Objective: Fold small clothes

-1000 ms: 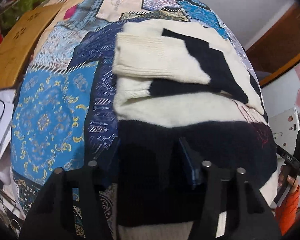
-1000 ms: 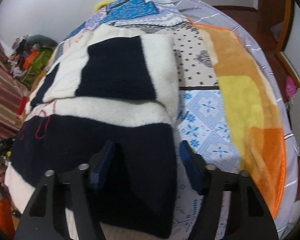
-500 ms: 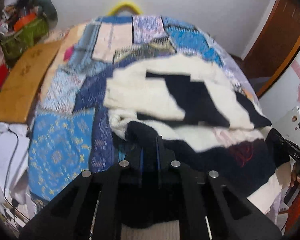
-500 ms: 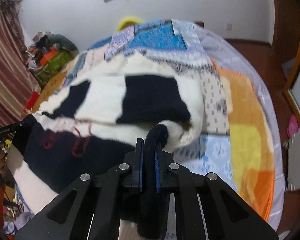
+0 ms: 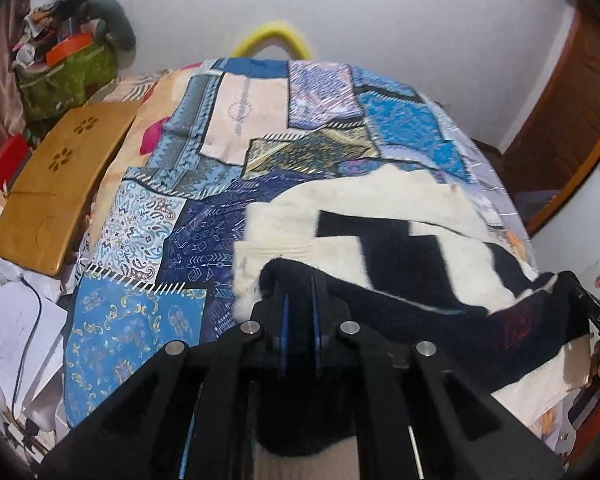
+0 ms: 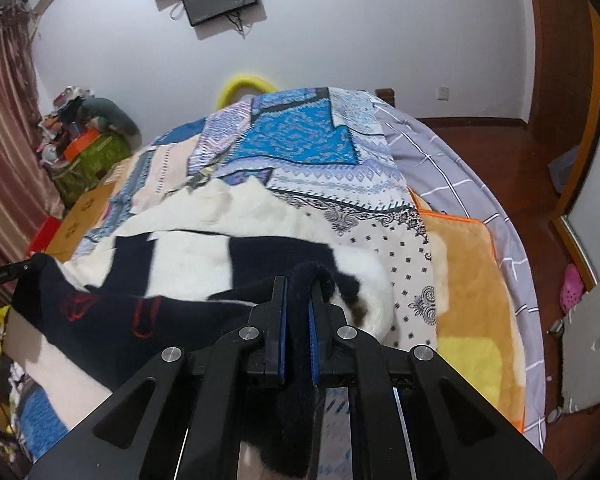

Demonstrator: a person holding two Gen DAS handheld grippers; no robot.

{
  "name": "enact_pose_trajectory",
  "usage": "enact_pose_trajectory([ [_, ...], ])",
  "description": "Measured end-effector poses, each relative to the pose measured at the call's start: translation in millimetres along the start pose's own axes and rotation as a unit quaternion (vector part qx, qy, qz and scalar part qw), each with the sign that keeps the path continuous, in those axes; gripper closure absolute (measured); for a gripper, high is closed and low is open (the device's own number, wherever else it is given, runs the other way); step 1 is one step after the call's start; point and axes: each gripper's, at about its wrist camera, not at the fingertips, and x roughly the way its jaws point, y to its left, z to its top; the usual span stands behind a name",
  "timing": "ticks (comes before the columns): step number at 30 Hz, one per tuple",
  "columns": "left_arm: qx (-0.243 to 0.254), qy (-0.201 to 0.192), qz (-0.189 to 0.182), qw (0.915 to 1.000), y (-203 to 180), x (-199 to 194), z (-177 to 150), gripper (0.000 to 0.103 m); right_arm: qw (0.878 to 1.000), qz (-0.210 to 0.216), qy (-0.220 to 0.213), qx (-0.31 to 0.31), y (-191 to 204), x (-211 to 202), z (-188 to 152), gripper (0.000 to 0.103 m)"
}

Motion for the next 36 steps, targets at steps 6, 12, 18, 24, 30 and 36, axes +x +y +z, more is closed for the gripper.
enact_pose_trajectory([
  [6, -0.036, 0.045, 0.016, 0.9982, 24, 46, 1, 0.094, 0.999, -0.024, 0.037, -0.001, -8, 38, -4, 0.096],
  [12, -0.034, 0.061, 0.018, 0.9974, 33, 60, -5, 0.092, 0.998, -0.027, 0.063, 0.0, -16, 53, -12, 0.095],
  [18, -0.036, 0.066, 0.011, 0.9971, 40, 52, -5, 0.072, 0.997, -0.028, 0.07, -0.012, -12, 39, -10, 0.094],
  [24, -0.037, 0.062, 0.018, 0.9972, 49, 33, -7, 0.04, 0.996, -0.033, 0.077, -0.015, -14, 20, -11, 0.07],
  [30, -0.056, 0.068, 0.004, 0.9961, 62, 14, -16, 0.032, 0.997, -0.039, 0.066, 0.005, -22, -3, -16, 0.043],
  [36, -0.047, 0.057, -0.009, 0.9972, 57, -15, -29, 0.032, 0.997, -0.031, 0.07, 0.002, -15, -19, -28, 0.043],
])
